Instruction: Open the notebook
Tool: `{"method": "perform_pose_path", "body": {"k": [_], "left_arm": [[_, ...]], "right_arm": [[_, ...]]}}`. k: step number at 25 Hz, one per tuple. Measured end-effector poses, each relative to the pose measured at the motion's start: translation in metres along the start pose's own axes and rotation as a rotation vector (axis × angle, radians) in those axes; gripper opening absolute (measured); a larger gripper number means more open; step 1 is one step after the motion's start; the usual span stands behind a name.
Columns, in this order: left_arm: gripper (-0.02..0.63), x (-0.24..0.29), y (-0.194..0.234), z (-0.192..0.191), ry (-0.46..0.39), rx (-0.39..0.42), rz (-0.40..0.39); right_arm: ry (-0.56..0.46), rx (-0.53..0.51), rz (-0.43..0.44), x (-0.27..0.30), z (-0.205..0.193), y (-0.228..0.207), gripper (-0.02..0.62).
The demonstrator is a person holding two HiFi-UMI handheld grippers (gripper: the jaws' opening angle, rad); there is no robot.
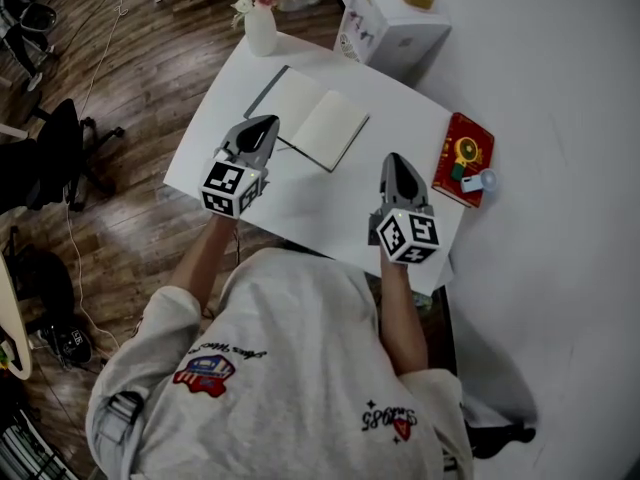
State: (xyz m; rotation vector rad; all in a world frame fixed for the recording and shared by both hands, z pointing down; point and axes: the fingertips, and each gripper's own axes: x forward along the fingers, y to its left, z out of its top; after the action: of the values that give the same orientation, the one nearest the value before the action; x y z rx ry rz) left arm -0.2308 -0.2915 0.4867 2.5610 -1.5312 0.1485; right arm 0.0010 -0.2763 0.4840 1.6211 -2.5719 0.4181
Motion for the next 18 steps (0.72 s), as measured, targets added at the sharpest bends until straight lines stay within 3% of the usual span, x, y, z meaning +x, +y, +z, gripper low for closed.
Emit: {"method": "perform_pose_path", "body": {"k": [18], "left_arm": [[0.005, 0.028, -0.034, 0.007, 0.012, 0.026, -0.088]], "right_arm": [[0.007, -0.036, -0.049, -0.019, 0.002, -0.021, -0.008]]}}
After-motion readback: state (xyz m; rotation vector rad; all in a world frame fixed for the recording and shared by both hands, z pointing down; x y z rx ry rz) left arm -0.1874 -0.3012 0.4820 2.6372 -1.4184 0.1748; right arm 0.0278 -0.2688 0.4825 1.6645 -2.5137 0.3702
